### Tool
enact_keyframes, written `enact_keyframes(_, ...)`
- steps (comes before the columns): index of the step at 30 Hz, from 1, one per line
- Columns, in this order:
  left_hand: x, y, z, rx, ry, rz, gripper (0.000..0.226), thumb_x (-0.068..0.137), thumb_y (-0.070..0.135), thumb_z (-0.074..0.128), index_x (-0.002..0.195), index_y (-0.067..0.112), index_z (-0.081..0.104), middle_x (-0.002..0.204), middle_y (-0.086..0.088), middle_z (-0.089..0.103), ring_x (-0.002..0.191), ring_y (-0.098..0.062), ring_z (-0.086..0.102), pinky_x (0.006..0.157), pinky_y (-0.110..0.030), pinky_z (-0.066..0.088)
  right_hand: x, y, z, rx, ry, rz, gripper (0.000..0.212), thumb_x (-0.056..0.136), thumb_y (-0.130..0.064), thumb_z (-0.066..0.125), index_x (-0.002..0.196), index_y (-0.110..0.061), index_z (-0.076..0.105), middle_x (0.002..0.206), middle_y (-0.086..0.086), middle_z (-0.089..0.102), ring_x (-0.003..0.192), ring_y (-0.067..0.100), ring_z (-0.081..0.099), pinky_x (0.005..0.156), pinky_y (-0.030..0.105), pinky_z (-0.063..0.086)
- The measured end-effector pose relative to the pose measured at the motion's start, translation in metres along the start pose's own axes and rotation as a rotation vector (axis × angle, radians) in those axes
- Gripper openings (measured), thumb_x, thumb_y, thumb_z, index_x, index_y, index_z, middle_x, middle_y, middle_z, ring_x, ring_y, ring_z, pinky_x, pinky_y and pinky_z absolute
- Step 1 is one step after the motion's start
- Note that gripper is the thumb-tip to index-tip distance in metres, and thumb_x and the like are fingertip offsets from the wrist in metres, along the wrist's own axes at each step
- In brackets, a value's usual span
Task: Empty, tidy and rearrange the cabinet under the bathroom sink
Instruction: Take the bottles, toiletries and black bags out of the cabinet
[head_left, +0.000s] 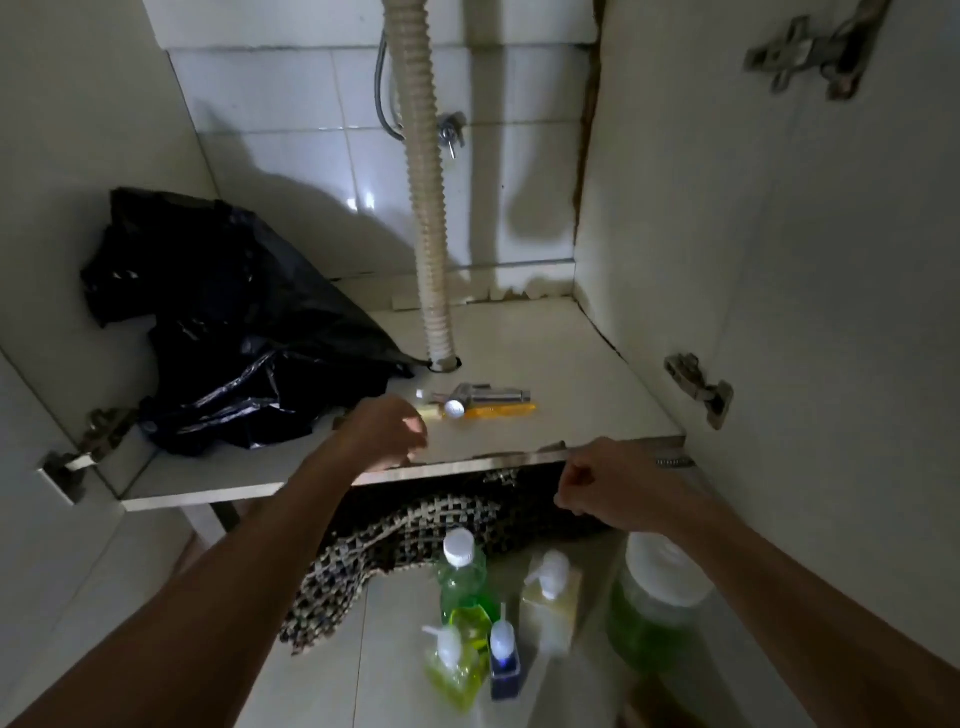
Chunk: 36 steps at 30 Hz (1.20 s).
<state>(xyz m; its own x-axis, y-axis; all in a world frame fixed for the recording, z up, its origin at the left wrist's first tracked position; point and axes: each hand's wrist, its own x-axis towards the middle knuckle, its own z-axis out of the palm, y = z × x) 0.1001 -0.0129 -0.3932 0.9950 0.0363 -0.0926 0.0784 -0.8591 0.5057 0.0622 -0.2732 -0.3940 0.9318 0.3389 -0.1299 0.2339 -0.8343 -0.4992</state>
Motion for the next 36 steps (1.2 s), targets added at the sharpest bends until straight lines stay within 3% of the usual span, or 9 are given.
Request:
enact_keyframes(3, 0.029, -0.028, 0.016, 0.042, 0.208, -0.028, 0.021, 0.08, 0.018, 0.071, 0.101, 0.015, 0.073, 0.104, -0.005, 0.072, 0.102, -0.021, 0.065, 0.084, -0.025, 0.047, 0.042, 0.0, 0.002, -0.109, 0.077, 0.054, 0.011, 0.086, -0.022, 0.062, 0.076, -0.016, 0.064, 0.083, 0.001, 0.066, 0.076, 0.016, 0.063, 0.067, 0.027, 0.052)
enact_keyframes(6, 0.053, -0.039, 0.033, -0.019, 0.251, -0.014, 0.04, 0.085, 0.017, 0.065, 0.125, 0.016, 0.061, 0.13, -0.005, 0.058, 0.122, -0.023, 0.052, 0.096, -0.027, 0.04, 0.093, -0.009, 0.006, -0.247, 0.116, 0.056, 0.007, 0.085, -0.02, 0.058, 0.088, -0.021, 0.064, 0.099, 0.004, 0.064, 0.083, 0.019, 0.064, 0.075, 0.033, 0.056)
enact_keyframes(9, 0.081, -0.042, 0.044, -0.059, 0.265, -0.017, 0.048, 0.088, 0.017, 0.06, 0.135, 0.02, 0.051, 0.142, -0.004, 0.047, 0.129, -0.022, 0.044, 0.104, -0.029, 0.035, 0.14, -0.026, 0.005, -0.381, 0.095, 0.06, 0.026, 0.088, -0.018, 0.055, 0.113, -0.014, 0.06, 0.114, 0.009, 0.059, 0.098, 0.025, 0.061, 0.079, 0.032, 0.051)
enact_keyframes(19, 0.114, -0.056, 0.062, -0.07, 0.272, 0.071, 0.045, 0.088, 0.01, 0.057, 0.133, 0.016, 0.053, 0.137, -0.006, 0.051, 0.128, -0.024, 0.045, 0.104, -0.03, 0.034, 0.225, -0.03, 0.012, -0.501, -0.135, 0.176, 0.053, 0.091, -0.027, 0.053, 0.141, -0.02, 0.037, 0.146, 0.005, 0.041, 0.13, 0.026, 0.043, 0.107, 0.037, 0.037)
enact_keyframes(22, 0.117, -0.059, 0.066, -0.099, 0.266, 0.063, 0.036, 0.086, 0.008, 0.056, 0.121, 0.015, 0.061, 0.124, -0.009, 0.059, 0.116, -0.028, 0.056, 0.098, -0.036, 0.045, 0.23, -0.028, 0.013, -0.516, -0.154, 0.154, 0.048, 0.089, -0.028, 0.051, 0.136, -0.022, 0.045, 0.138, 0.006, 0.05, 0.118, 0.025, 0.052, 0.098, 0.037, 0.046)
enact_keyframes(24, 0.117, -0.06, 0.069, -0.103, 0.269, 0.052, 0.037, 0.088, 0.01, 0.056, 0.124, 0.018, 0.059, 0.127, -0.008, 0.057, 0.117, -0.028, 0.055, 0.099, -0.036, 0.044, 0.231, -0.027, 0.014, -0.531, -0.145, 0.131, 0.041, 0.09, -0.024, 0.051, 0.131, -0.02, 0.051, 0.128, 0.007, 0.055, 0.109, 0.025, 0.056, 0.09, 0.035, 0.049)
enact_keyframes(30, 0.115, -0.059, 0.068, -0.075, 0.289, 0.054, 0.034, 0.088, 0.009, 0.058, 0.12, 0.02, 0.063, 0.127, -0.005, 0.059, 0.115, -0.024, 0.056, 0.097, -0.031, 0.045, 0.235, -0.026, 0.014, -0.503, -0.204, 0.125, 0.047, 0.092, -0.023, 0.048, 0.138, -0.018, 0.043, 0.136, 0.007, 0.049, 0.121, 0.025, 0.05, 0.086, 0.027, 0.039)
enact_keyframes(36, 0.107, -0.061, 0.057, -0.007, 0.3, 0.076, 0.025, 0.085, 0.015, 0.06, 0.105, 0.027, 0.069, 0.112, -0.001, 0.066, 0.102, -0.022, 0.063, 0.072, -0.023, 0.04, 0.237, -0.029, 0.009, -0.486, -0.277, 0.151, 0.056, 0.082, -0.026, 0.058, 0.136, -0.021, 0.047, 0.124, 0.006, 0.055, 0.108, 0.022, 0.057, 0.085, 0.031, 0.048)
